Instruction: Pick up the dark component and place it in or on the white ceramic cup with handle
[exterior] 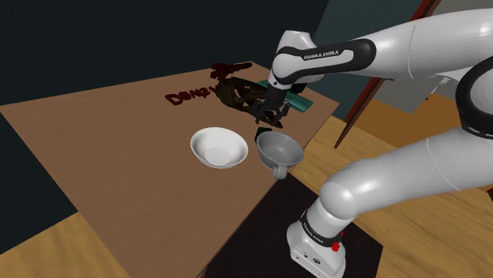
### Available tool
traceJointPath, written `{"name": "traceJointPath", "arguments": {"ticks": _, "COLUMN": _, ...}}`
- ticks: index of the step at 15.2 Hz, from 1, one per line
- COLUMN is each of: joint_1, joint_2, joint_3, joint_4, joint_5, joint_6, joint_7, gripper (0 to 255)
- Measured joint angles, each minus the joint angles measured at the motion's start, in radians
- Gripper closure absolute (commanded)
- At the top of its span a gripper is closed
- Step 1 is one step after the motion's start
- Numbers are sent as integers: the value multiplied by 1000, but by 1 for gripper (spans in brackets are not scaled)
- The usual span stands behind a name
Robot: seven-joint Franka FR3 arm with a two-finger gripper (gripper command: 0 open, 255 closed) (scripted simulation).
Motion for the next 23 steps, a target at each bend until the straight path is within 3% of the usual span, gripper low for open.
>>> {"name": "traceJointPath", "arguments": {"ticks": 3, "joint_1": 7, "joint_2": -70, "joint_3": 19, "joint_4": -42, "joint_5": 10, "joint_6": -30, "joint_7": 31, "gripper": 0}}
{"name": "traceJointPath", "arguments": {"ticks": 10, "joint_1": 7, "joint_2": -47, "joint_3": 19, "joint_4": -115, "joint_5": 9, "joint_6": 64, "joint_7": 37, "gripper": 0}}
{"name": "traceJointPath", "arguments": {"ticks": 16, "joint_1": 7, "joint_2": -43, "joint_3": 18, "joint_4": -120, "joint_5": 8, "joint_6": 74, "joint_7": 36, "gripper": 0}}
{"name": "traceJointPath", "arguments": {"ticks": 17, "joint_1": 7, "joint_2": -43, "joint_3": 18, "joint_4": -120, "joint_5": 8, "joint_6": 74, "joint_7": 36, "gripper": 255}}
{"name": "traceJointPath", "arguments": {"ticks": 23, "joint_1": 7, "joint_2": -43, "joint_3": 18, "joint_4": -120, "joint_5": 8, "joint_6": 74, "joint_7": 36, "gripper": 255}}
